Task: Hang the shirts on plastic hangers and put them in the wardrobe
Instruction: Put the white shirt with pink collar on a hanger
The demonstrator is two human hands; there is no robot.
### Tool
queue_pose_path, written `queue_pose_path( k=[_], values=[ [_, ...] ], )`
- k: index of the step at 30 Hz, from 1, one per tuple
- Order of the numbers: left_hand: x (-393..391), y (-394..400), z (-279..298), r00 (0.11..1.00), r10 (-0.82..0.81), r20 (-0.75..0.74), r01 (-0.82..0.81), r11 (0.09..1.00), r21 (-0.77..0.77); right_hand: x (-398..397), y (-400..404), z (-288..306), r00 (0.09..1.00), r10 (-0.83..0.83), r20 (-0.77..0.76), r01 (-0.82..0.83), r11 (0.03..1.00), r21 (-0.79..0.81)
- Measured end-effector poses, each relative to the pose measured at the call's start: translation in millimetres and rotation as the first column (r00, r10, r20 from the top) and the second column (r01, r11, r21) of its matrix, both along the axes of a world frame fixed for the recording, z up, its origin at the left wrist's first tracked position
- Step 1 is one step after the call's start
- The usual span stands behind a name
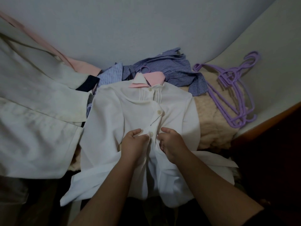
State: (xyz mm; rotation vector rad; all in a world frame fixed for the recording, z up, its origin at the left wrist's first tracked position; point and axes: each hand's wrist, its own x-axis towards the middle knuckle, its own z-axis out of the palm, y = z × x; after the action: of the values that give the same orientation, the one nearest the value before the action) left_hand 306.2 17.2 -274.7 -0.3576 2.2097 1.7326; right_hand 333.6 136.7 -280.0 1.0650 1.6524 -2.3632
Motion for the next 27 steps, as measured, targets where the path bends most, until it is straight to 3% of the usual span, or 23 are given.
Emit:
queue_pose_path(
  k=[4, 12, 17, 27],
  values=[
    [4.9, 0.4, 2.1, 0.999, 0.009, 0.04, -0.013, 0.994, 0.108, 4.7, -5.3, 3.0, 0.997, 0.042, -0.07, -0.04, 0.999, 0.031],
    [10.2, 1.0, 9.0, 0.996, 0.043, 0.074, -0.056, 0.982, 0.182, 9.0, -0.5, 5.9, 0.993, -0.068, -0.096, 0.088, 0.97, 0.225],
    [22.4, 2.3, 12.7, 0.999, 0.007, 0.05, -0.017, 0.981, 0.196, 16.0, 0.8, 10.5, 0.986, -0.067, -0.151, 0.105, 0.96, 0.261],
    [30.6, 5.8, 11.2, 0.999, -0.039, -0.023, 0.042, 0.985, 0.17, 24.9, 2.2, 13.0, 0.991, -0.056, -0.121, 0.087, 0.959, 0.27]
  ],
)
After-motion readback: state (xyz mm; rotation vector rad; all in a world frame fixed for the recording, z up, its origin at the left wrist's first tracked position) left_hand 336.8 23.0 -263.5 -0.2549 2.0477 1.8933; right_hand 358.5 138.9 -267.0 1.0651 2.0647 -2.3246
